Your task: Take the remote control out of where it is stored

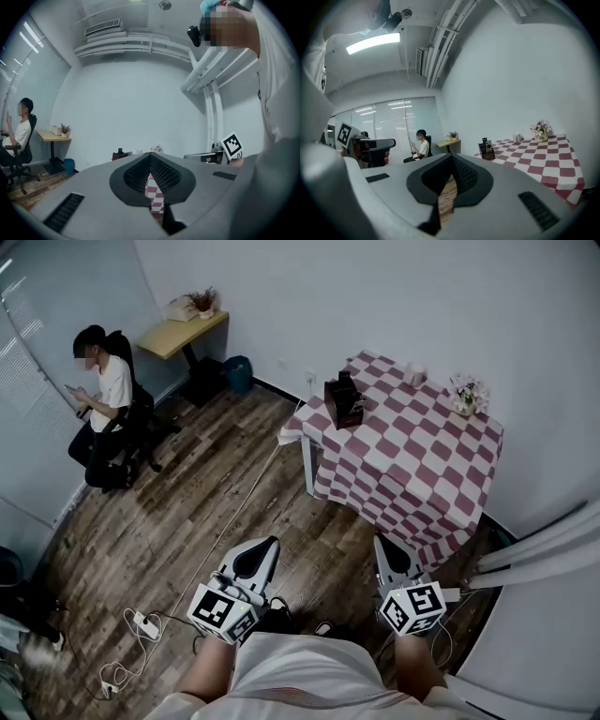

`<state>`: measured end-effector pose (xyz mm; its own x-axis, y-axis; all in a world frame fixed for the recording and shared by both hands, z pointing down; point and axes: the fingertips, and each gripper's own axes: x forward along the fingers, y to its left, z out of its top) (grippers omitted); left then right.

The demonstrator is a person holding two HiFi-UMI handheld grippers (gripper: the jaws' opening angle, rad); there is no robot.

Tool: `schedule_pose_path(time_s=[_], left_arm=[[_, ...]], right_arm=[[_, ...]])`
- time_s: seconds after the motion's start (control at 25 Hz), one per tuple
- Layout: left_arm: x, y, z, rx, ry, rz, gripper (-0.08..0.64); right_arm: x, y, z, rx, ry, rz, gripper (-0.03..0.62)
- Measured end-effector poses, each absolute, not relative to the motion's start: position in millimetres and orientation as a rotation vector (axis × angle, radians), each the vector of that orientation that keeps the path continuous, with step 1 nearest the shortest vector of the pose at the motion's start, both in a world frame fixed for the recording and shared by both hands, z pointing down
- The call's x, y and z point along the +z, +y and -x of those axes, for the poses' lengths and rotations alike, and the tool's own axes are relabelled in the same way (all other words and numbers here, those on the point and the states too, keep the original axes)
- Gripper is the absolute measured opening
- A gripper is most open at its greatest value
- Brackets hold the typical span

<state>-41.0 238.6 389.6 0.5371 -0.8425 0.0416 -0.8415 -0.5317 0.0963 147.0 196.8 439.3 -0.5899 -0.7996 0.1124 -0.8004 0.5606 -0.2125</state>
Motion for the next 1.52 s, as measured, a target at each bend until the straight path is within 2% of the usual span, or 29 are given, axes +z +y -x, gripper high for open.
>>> schedule_pose_path(time_s=[0.44, 0.96, 1.2, 1.52], left_arm=[[394, 154, 56, -0.059, -1.353, -2.711, 0.008], [387, 8, 143, -0.037, -1.233, -2.788, 0.008], [384, -37, 170, -0.051, -1.182, -2.817, 0.008], [390, -77, 163, -0.061, -1.146, -2.803, 0.008]], right_arm=[[432, 125, -133, 0.311, -2.697, -1.513, 0.012], [411, 5, -53, 0.263, -2.575, -1.663, 0.012], [403, -30, -39, 0.244, -2.493, -1.752, 0.012], [402, -63, -46, 0.229, -2.464, -1.775, 0.012]])
